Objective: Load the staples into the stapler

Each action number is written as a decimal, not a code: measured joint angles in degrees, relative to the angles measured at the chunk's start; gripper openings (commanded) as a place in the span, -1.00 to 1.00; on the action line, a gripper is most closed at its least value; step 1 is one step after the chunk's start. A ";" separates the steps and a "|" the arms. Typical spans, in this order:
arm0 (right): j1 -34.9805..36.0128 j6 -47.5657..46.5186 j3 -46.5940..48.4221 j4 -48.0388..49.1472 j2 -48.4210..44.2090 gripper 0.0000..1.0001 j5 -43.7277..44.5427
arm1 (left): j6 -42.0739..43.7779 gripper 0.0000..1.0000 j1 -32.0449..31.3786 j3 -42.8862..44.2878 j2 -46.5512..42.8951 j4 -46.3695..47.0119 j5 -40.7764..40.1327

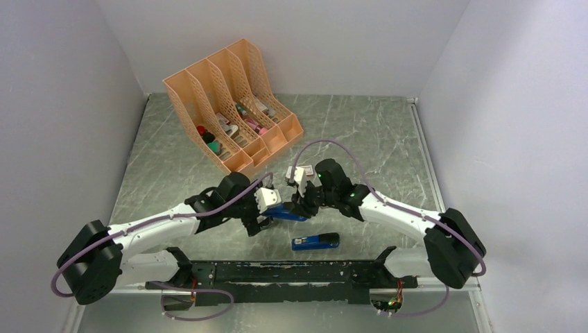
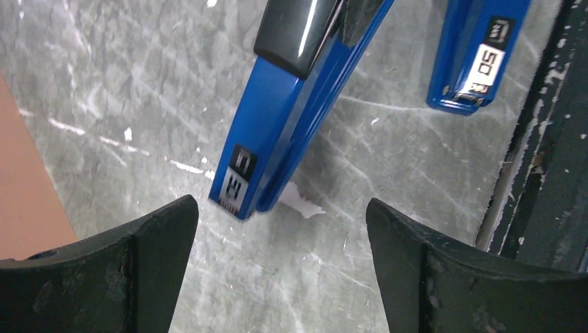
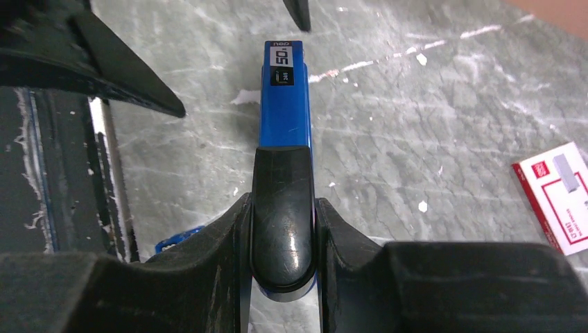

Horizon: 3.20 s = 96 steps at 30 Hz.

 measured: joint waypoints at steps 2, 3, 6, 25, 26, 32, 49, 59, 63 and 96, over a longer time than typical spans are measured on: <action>0.00 0.02 -0.20 0.07 -1.44 -1.00 -1.22 | 0.72 0.73 0.15 0.00 0.20 0.79 1.86; 0.00 0.11 -0.28 0.24 -2.16 -1.00 -1.95 | 1.11 0.68 0.15 0.00 0.39 1.09 2.86; 0.00 0.26 -0.55 0.31 -3.76 -1.00 -3.98 | 1.66 0.34 0.26 0.00 0.81 1.95 4.94; 0.00 1.84 -0.59 0.66 -7.15 -0.49 -8.44 | 1.86 -0.86 0.92 -0.55 -3.52 0.98 8.48; 0.02 2.43 -0.59 0.92 -7.26 -0.35 -8.31 | 1.38 -0.86 0.92 -0.70 -3.93 1.05 8.39; 0.00 8.41 -2.75 6.69 -9.40 0.28 -3.39 | -4.83 -0.86 0.81 -2.45 -6.01 4.57 6.01; -0.11 66.60 -9.84 15.89 -16.26 0.58 36.39 | -16.92 -0.86 -1.95 -4.02 -6.29 10.47 -12.11; 1.31 92.11 -4.66 5.92 -5.90 0.63 38.29 | -25.86 -0.86 -9.29 -2.60 -1.22 11.06 -20.59; 3.56 97.85 -4.68 5.07 -4.81 0.67 38.05 | -32.89 -0.87 -11.72 -1.40 0.68 10.91 -25.11; 6.67 104.17 -5.68 19.78 14.23 0.71 34.45 | -55.10 -0.86 -16.11 -2.01 7.04 11.91 -32.39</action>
